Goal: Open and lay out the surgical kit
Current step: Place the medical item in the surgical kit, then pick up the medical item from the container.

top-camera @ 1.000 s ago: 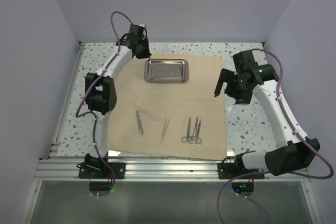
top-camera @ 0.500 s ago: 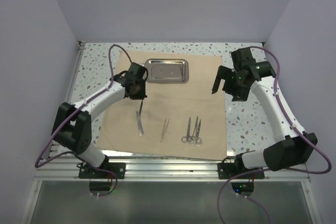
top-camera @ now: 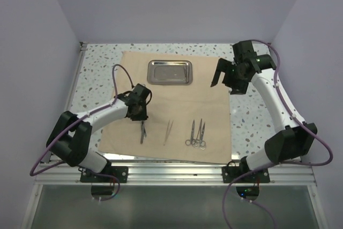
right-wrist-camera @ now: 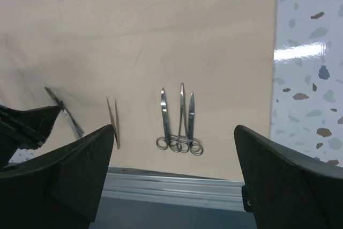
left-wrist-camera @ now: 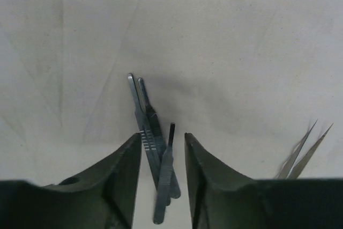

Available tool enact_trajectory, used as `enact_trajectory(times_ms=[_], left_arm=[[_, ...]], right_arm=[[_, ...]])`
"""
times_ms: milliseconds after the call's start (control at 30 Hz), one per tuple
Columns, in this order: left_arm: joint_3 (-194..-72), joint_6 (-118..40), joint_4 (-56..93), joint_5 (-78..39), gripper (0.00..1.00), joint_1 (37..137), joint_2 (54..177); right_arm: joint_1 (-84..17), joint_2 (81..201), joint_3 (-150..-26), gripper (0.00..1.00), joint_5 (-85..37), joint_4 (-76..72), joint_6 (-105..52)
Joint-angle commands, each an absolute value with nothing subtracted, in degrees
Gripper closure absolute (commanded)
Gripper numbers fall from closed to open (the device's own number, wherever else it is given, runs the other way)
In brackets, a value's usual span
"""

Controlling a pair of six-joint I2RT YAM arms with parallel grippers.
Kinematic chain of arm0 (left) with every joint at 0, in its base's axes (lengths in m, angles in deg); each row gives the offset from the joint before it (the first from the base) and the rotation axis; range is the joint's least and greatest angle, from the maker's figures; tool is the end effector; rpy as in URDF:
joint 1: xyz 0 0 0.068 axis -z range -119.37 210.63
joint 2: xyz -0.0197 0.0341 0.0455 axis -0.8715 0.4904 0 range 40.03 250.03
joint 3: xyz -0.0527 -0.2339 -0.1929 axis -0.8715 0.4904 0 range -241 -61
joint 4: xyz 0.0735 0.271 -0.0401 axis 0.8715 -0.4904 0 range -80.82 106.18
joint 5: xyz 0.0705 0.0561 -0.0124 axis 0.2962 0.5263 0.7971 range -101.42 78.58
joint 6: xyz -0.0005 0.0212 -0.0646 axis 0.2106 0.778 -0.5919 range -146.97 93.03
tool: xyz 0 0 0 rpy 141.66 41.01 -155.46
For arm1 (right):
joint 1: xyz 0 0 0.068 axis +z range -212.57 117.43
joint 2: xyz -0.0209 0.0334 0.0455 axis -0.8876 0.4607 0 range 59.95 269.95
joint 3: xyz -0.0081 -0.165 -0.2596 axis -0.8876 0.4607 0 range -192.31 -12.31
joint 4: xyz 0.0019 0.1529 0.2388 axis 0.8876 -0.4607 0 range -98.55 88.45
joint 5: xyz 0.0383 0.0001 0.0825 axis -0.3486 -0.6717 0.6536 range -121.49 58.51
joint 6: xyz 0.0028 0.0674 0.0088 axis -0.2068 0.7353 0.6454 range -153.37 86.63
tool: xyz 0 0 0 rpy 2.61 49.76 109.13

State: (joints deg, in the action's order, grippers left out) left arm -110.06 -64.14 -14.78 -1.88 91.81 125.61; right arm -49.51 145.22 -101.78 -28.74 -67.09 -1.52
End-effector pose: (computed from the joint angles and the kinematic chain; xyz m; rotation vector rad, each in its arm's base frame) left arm 0.2592 -0.1462 0.1828 -0.1875 2.7160 -0.1164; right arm 0.3115 0.0749 0.3790 0.4213 2.6461 0.3208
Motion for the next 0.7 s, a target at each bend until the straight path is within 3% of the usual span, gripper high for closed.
enact_trajectory(times_ms=[0, 67, 100, 167, 300, 533, 667], left_arm=[[-112.2, -66.0, -12.7, 1.1, 0.55, 91.8, 124.3], [-113.7, -66.2, -13.3, 1.5, 0.38, 91.8, 123.3], [-114.3, -66.2, -14.0, 1.8, 0.15, 91.8, 122.6], [-116.2, -65.8, -15.1, 2.3, 0.01, 91.8, 121.2], [-119.5, -64.5, -19.1, 2.7, 0.0, 91.8, 120.1], [-120.7, -62.9, -22.7, 3.1, 0.02, 91.7, 117.9], [-119.2, -62.8, -23.1, 3.0, 0.02, 91.7, 116.9]], right_arm=[[-49.4, 148.5, -105.5, 0.02, -24.5, -62.3, -2.2], [-48.6, 152.0, -109.1, 0.02, -24.0, -60.7, -2.2], [-48.2, 153.4, -110.6, 0.02, -24.1, -60.4, -2.3], [-47.1, 158.1, -116.0, 0.03, -24.5, -59.2, -2.1], [-45.6, 170.2, -128.5, 0.12, -25.2, -59.9, -1.6], [-45.0, 195.0, -157.4, 0.72, -26.0, -66.9, -0.3], [-45.1, 199.4, -157.3, 0.8, -25.0, -61.9, 2.0]])
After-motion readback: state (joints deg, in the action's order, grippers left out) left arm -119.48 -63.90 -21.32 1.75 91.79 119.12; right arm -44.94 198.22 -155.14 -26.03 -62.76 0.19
